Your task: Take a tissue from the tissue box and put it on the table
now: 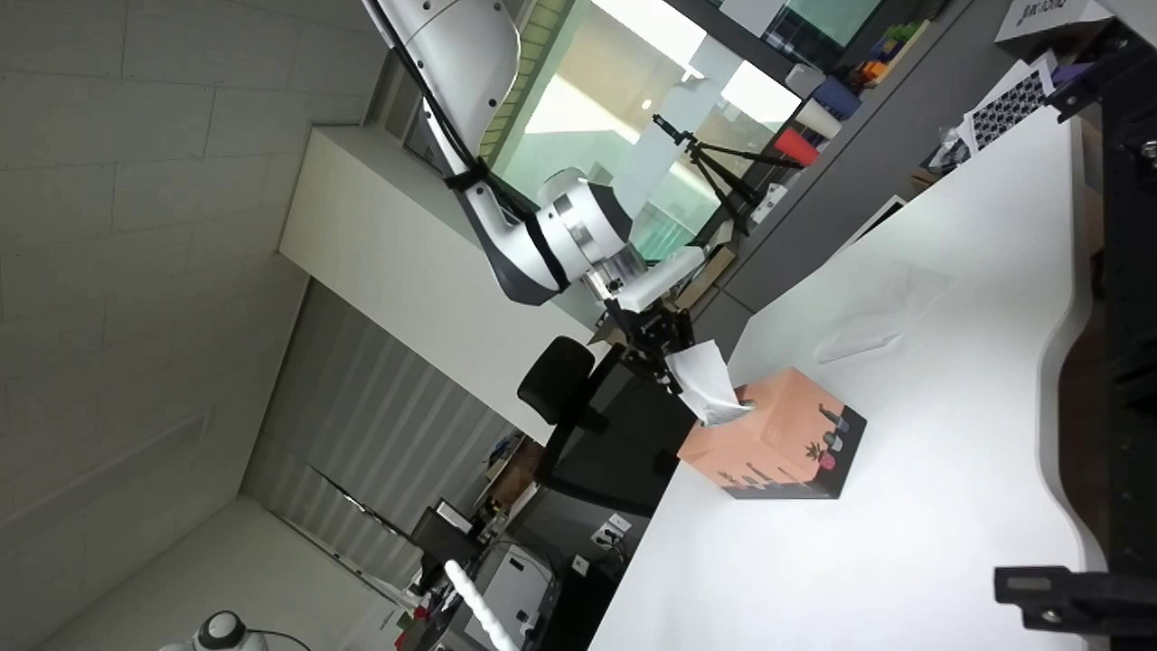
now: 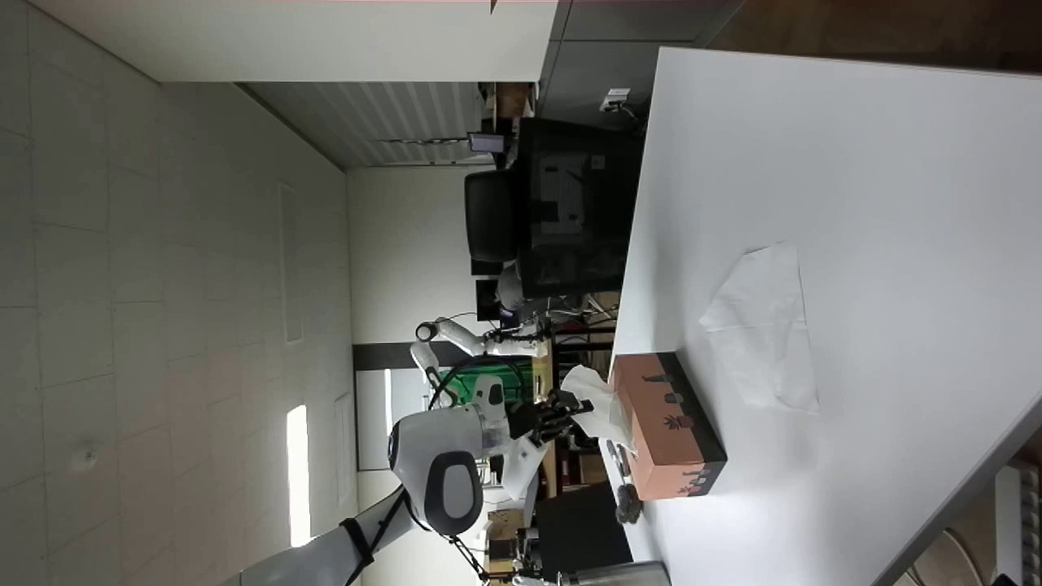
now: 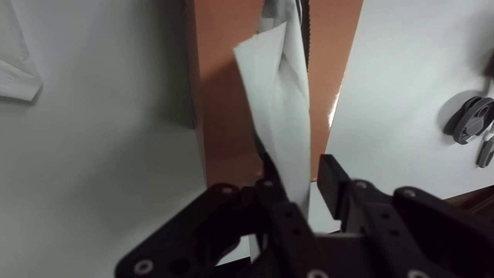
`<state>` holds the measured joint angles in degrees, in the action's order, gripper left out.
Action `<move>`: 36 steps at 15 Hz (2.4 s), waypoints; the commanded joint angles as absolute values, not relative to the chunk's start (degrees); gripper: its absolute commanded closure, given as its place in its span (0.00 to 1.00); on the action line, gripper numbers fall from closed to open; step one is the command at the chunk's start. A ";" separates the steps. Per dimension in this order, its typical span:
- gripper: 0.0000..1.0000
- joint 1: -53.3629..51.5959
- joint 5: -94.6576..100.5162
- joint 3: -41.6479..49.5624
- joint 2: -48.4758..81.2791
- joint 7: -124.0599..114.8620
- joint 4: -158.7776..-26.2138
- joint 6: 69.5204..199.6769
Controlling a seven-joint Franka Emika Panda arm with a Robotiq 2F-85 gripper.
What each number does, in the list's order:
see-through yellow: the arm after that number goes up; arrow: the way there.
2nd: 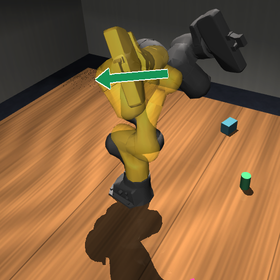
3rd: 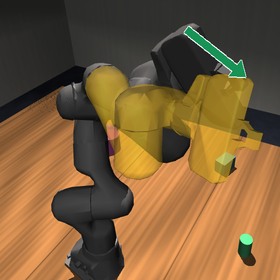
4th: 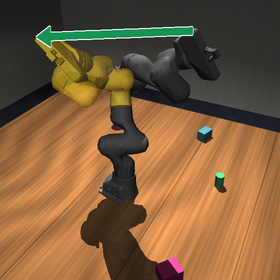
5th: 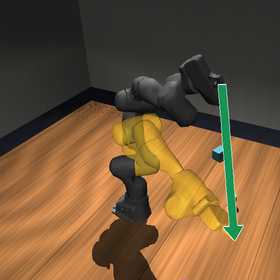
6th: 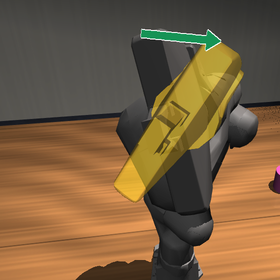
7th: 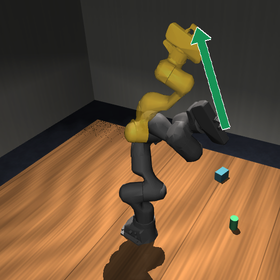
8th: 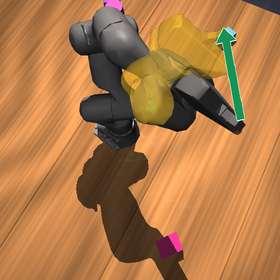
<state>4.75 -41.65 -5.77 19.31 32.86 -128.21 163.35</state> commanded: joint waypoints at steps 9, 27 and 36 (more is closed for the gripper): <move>1.00 -2.87 -22.08 4.99 7.83 19.37 -134.19 165.24; 1.00 -7.69 46.62 18.41 -3.64 -28.43 -134.85 128.44; 0.99 3.20 44.18 9.16 -1.36 -29.79 -139.73 132.76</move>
<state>1.26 44.32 11.16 -1.34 -29.92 -139.80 132.88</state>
